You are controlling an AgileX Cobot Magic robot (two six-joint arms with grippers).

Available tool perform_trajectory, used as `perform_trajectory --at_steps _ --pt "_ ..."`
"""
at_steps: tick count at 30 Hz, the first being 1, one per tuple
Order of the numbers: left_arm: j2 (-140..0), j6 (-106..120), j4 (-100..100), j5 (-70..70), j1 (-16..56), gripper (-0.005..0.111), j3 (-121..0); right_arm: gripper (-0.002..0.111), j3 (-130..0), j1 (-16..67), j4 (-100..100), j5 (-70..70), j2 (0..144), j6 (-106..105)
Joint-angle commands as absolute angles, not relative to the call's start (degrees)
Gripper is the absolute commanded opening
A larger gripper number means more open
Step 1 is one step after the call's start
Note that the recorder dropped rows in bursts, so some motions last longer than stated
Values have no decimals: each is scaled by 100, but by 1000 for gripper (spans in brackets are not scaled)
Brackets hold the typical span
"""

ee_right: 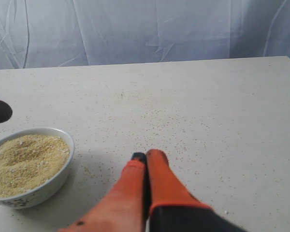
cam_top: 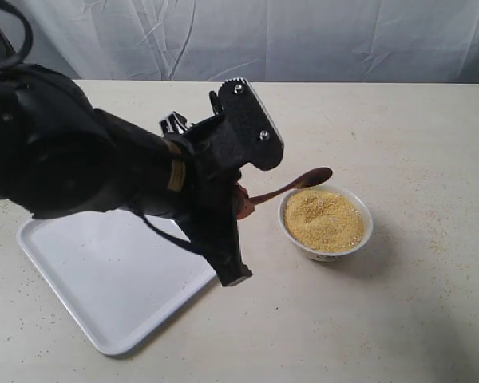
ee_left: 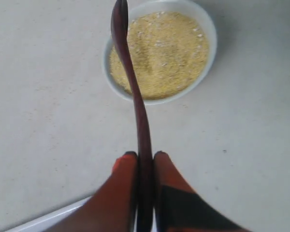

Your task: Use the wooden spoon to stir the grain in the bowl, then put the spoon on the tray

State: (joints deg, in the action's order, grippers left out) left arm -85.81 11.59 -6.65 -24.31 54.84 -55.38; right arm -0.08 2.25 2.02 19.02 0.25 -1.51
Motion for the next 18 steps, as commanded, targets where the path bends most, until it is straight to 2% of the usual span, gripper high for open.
perform_trajectory --at_steps 1,9,18 --pt "-8555 2096 672 -3091 5486 0 -5878 -1 0 248 196 1869 0 -146" --pt "-8662 2096 813 -3454 5107 0 -5945 -1 0 248 196 1869 0 -146" --pt "-9208 2626 1313 -3042 4912 0 -6104 -1 0 248 196 1858 0 -146"
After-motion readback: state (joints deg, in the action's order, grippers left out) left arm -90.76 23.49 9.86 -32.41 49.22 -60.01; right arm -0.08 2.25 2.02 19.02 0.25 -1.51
